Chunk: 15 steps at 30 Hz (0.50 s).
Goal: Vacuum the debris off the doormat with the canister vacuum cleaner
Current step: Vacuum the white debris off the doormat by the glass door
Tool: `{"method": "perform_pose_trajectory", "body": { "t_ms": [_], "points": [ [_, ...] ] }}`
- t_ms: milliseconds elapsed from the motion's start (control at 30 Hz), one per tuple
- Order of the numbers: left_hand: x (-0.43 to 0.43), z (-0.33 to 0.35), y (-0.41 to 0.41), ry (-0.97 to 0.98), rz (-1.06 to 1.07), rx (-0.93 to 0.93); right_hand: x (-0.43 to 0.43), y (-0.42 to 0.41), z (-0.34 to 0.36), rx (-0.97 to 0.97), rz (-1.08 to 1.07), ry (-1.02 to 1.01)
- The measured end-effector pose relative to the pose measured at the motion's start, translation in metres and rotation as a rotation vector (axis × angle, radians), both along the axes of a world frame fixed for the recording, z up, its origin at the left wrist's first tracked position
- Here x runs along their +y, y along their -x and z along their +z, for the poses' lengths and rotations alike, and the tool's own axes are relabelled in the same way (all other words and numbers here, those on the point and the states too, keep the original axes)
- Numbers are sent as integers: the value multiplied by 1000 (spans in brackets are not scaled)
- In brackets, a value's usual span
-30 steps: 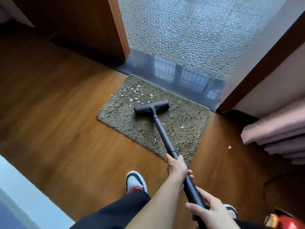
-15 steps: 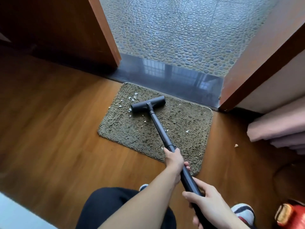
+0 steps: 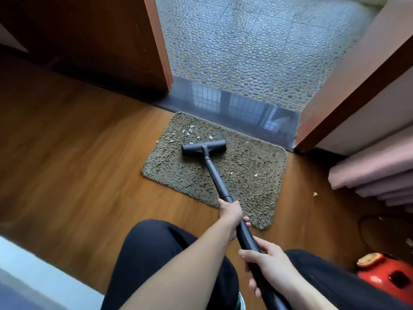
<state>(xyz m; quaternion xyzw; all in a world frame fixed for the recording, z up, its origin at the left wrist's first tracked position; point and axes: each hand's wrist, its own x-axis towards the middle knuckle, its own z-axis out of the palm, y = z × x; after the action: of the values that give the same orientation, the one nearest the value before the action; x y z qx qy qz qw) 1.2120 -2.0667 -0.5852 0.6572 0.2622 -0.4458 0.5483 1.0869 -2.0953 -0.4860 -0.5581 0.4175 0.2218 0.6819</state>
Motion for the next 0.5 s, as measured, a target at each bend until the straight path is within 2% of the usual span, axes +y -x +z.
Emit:
{"method": "perform_pose_trajectory", "body": {
  "t_ms": [233,500],
  "points": [
    [33,10,32,-13,24,11,24,33,8,1,11,-45],
    [57,-8,12,-65,53,10,44,14,-12,-7,18,-37]
  ]
}}
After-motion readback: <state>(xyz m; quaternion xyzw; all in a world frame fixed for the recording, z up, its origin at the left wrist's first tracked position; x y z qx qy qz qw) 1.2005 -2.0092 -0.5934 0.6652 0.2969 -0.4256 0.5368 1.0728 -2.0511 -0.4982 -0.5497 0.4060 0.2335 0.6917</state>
